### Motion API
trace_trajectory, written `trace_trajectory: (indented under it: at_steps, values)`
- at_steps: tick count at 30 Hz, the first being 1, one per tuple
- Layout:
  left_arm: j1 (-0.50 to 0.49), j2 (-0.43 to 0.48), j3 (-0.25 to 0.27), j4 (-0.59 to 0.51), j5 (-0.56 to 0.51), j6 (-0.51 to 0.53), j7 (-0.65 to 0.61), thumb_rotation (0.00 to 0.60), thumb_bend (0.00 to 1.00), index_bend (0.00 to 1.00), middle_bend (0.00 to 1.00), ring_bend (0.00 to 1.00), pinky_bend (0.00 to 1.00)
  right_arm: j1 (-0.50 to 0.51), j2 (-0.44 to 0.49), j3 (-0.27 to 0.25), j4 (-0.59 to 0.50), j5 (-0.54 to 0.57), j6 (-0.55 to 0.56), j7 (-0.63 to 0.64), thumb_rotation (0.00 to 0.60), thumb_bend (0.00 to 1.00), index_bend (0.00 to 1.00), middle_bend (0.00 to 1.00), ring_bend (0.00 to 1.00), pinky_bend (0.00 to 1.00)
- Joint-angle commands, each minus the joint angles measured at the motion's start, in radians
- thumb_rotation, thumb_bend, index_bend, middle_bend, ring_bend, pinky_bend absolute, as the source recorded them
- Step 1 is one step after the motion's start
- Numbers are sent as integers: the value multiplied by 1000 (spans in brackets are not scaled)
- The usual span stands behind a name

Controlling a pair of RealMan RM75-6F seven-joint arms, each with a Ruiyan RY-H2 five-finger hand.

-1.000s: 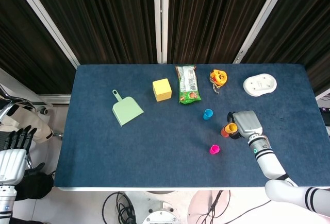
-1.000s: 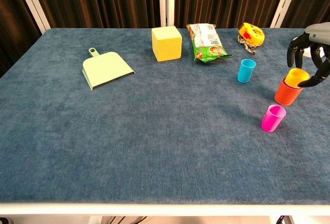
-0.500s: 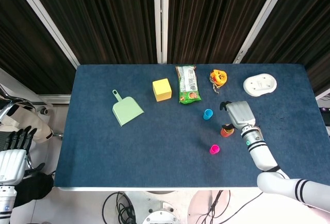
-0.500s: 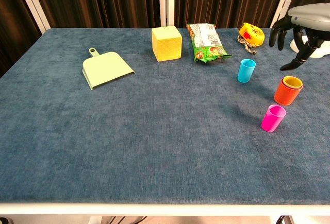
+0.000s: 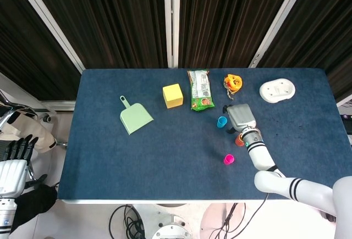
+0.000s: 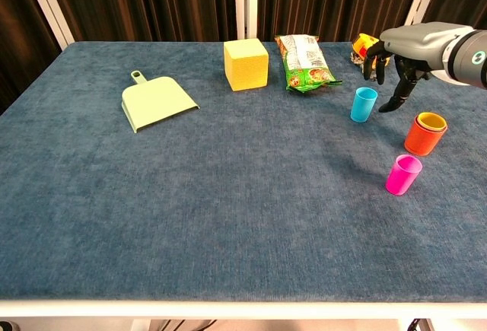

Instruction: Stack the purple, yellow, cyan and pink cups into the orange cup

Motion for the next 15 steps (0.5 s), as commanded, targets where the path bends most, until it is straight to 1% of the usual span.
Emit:
trace_trajectory:
  at_steps: [1,3,7,11,15]
  values:
    - [-1,0,1,3,0,-4,-1,600,58,30,0,0,0,15,-32,-3,35,15,-5,-7,600,46,339,386,583,711]
    - [-2,2,1,3,1,-5,-4,600,59,30,0,0,0,19,-48,-5,51,19,-3,-12,600,52,337,402,584,713]
    - [-3,2,1,6,1,-6,-8,600,59,30,0,0,0,25,-70,-6,72,21,7,-18,600,83,366,439,597,724]
    - [-5,3,3,8,1,-14,-17,600,58,30,0,0,0,32,-89,-8,93,32,9,-33,600,110,379,449,598,725]
    - [-5,8,2,8,-1,-15,-35,600,58,31,0,0,0,39,-104,-9,111,44,6,-44,600,130,414,467,598,725]
